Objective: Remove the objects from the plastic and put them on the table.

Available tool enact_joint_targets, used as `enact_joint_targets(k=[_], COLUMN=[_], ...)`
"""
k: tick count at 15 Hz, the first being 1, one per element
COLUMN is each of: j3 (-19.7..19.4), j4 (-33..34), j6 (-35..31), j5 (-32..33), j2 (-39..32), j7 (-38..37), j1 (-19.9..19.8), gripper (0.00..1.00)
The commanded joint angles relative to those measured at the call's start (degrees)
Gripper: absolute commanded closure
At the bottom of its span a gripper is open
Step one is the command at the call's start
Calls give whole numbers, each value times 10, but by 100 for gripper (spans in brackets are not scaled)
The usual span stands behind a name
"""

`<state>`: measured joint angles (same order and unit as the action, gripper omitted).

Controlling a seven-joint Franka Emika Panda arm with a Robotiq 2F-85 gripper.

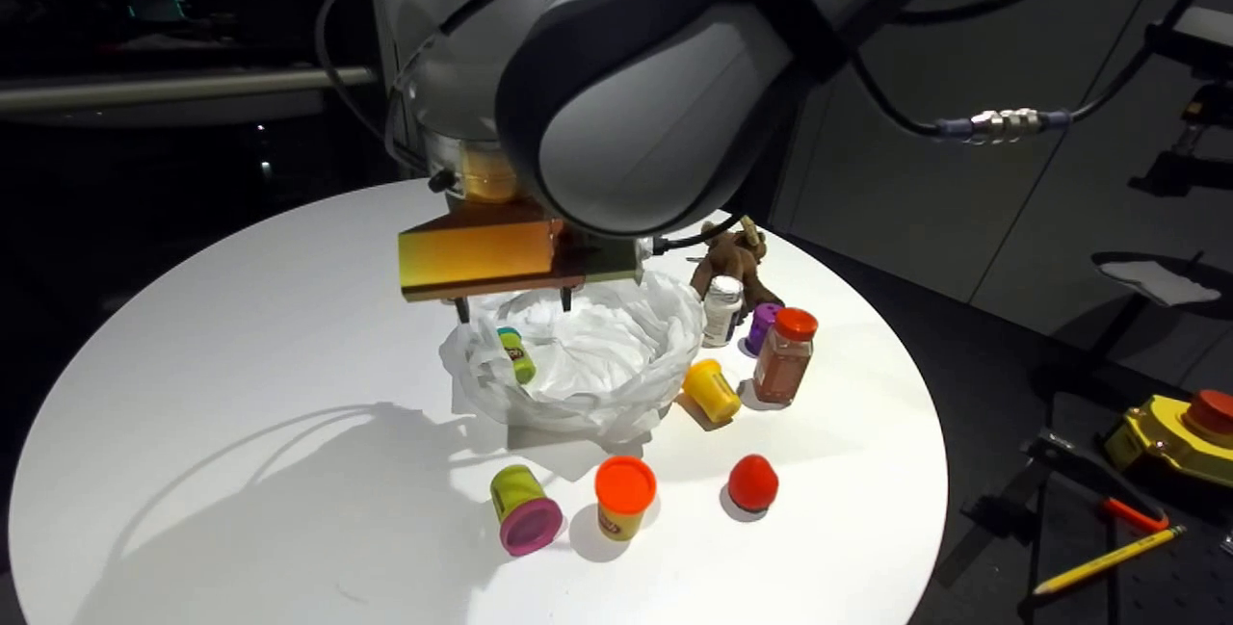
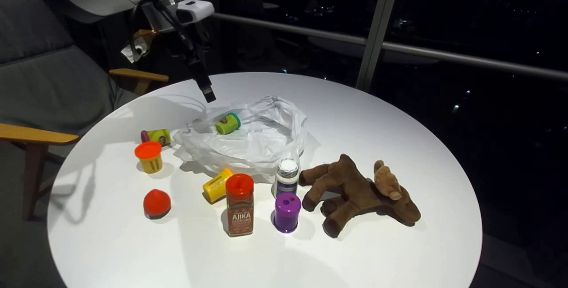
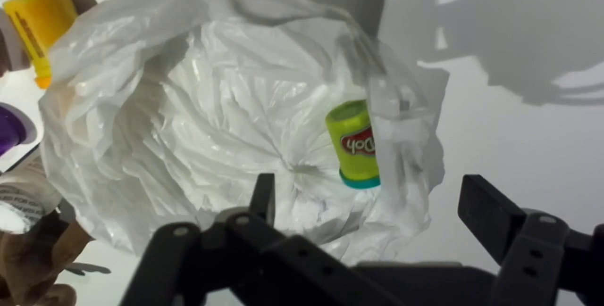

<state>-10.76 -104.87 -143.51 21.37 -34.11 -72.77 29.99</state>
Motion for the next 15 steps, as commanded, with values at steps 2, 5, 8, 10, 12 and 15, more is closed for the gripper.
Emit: enact_joint_targets(k=[2, 5, 8, 10, 12, 15], j3=[-18, -23, -15, -13, -6, 8], j4=[7, 20, 34, 42, 50, 59], j6=[-3, 4, 3, -1, -6, -11], j5=[49, 67, 66, 65, 62, 56], j2=[-4, -26, -51, -65, -77, -87], j7=[-30, -23, -9, -1, 12, 46], j1=[-33, -55, -70, -71, -72, -75], gripper=[0, 0, 0, 0, 0, 0])
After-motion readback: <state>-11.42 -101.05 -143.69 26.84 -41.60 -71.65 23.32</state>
